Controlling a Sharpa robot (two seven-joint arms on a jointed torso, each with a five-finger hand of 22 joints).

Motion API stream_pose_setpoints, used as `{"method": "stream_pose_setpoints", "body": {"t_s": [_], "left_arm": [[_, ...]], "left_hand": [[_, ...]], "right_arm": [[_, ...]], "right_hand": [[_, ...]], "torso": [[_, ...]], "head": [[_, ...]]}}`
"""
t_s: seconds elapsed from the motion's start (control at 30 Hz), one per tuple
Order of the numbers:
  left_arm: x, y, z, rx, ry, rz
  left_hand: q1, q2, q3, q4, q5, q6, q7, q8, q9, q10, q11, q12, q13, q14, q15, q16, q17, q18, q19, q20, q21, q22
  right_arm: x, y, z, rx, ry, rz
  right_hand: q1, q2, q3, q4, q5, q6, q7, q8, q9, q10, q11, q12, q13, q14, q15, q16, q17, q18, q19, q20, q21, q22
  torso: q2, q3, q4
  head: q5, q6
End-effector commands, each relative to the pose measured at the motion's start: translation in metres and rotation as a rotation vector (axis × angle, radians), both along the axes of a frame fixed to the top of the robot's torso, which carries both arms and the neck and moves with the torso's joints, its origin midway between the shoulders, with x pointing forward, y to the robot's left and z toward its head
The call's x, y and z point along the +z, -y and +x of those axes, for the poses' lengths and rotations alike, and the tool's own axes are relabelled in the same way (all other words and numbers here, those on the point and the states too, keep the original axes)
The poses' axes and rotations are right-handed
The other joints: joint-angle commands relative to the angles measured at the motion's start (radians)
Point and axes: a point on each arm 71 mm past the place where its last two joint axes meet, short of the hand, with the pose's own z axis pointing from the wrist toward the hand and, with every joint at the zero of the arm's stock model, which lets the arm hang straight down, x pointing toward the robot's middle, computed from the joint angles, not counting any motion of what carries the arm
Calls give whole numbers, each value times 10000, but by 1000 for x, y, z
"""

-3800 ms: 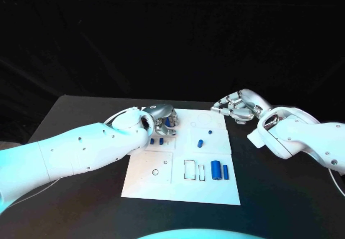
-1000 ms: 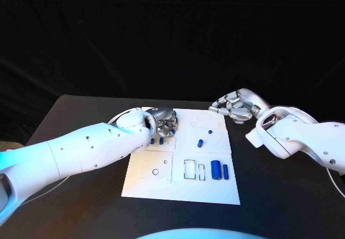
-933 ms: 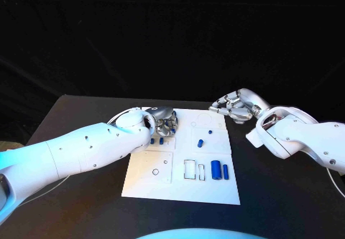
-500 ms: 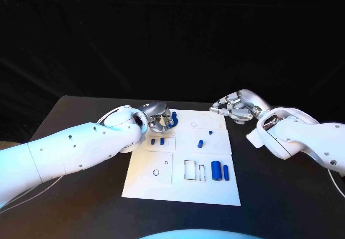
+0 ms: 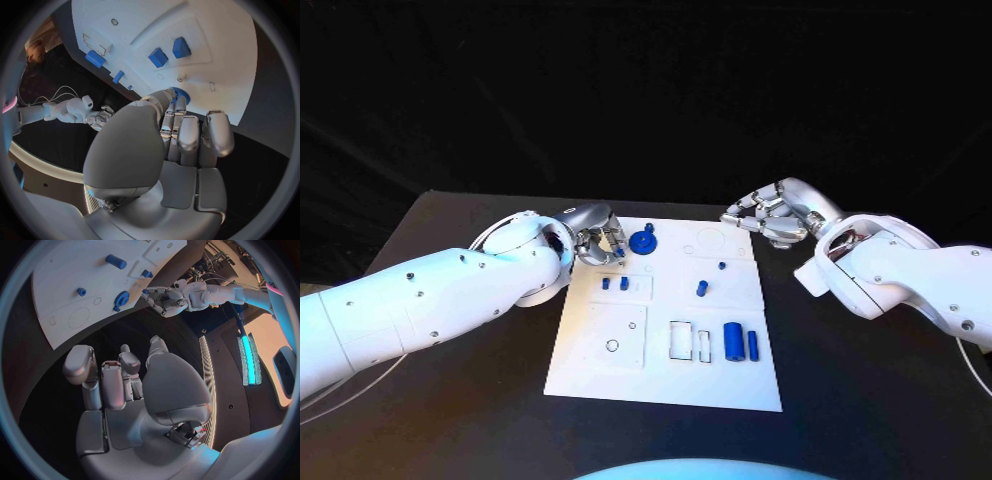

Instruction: Assemble the parts on the task board

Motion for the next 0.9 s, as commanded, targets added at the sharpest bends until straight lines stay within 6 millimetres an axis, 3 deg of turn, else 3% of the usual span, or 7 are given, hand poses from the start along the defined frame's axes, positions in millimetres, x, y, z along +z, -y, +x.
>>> {"method": "stream_pose_setpoints", "body": {"t_s": [0.03,0.9], "left_arm": [[-2,2,-1,-79,-322,58],[-11,2,8,-31,-582,642]], "left_hand": [[-107,-11,53,8,-37,71,-4,-58,-14,83,6,-40,-4,78,17,22,-13,-176,80,-20,34,438],[-132,-26,58,-7,-69,88,-22,-81,-23,111,0,-91,1,75,17,19,-33,-174,72,-18,29,438]], "right_arm": [[0,-1,0,109,93,-63],[0,-3,-1,174,129,-103]], "right_hand": [[95,44,-44,-12,36,-9,-19,60,12,68,-14,57,11,315,-42,-19,16,69,-62,15,-43,-9],[100,53,-61,-13,46,7,-25,73,18,80,-21,62,2,313,-48,-47,-13,71,-60,11,-62,-16]], "torso": [[5,4,-8],[8,10,-12]], "head": [[13,-15],[54,-17]]}}
